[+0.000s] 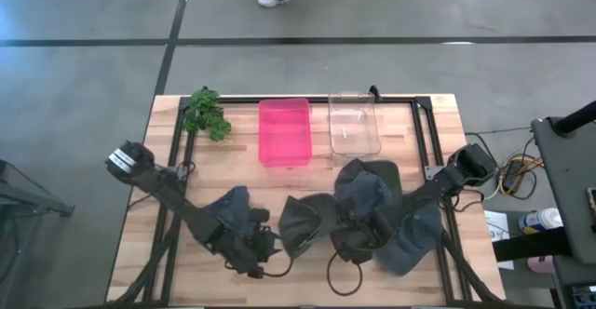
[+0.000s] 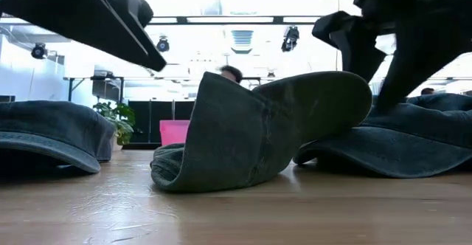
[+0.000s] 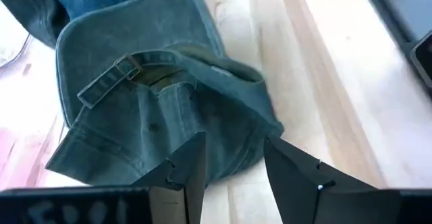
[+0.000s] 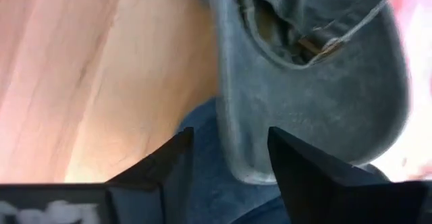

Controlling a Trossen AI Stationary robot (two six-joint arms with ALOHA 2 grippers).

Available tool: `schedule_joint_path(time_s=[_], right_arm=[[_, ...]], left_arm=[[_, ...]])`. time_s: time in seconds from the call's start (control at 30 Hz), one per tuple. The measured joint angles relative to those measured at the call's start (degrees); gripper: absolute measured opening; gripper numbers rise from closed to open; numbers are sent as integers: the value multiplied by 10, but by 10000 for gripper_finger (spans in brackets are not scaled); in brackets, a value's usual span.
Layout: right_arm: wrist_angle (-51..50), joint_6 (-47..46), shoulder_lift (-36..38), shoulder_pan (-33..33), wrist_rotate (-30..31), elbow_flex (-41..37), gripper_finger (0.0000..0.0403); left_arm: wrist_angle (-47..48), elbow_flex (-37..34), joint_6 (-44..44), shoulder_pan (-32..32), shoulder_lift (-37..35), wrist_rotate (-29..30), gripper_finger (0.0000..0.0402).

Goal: Pick & Place hat
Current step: Put the left black cap into the transparent bin

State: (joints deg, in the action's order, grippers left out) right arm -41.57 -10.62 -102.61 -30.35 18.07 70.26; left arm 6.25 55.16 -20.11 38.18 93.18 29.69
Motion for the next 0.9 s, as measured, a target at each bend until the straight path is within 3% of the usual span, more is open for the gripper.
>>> schedule_joint_path(time_s=[0.33, 0.57, 0.8, 0.9], right_arm=[[10, 11, 0, 23, 33, 16, 20], [-162, -79, 18, 39, 36, 150, 12], [-454, -214, 21, 72, 153, 350, 13], [-480, -264, 32, 114, 169, 384, 13]], left_arm=[[22, 0, -5, 6, -15, 14, 142], [130, 35, -90, 6, -17, 66, 142], [324, 106, -207, 7, -23, 146, 142], [383, 125, -243, 7, -25, 163, 142]])
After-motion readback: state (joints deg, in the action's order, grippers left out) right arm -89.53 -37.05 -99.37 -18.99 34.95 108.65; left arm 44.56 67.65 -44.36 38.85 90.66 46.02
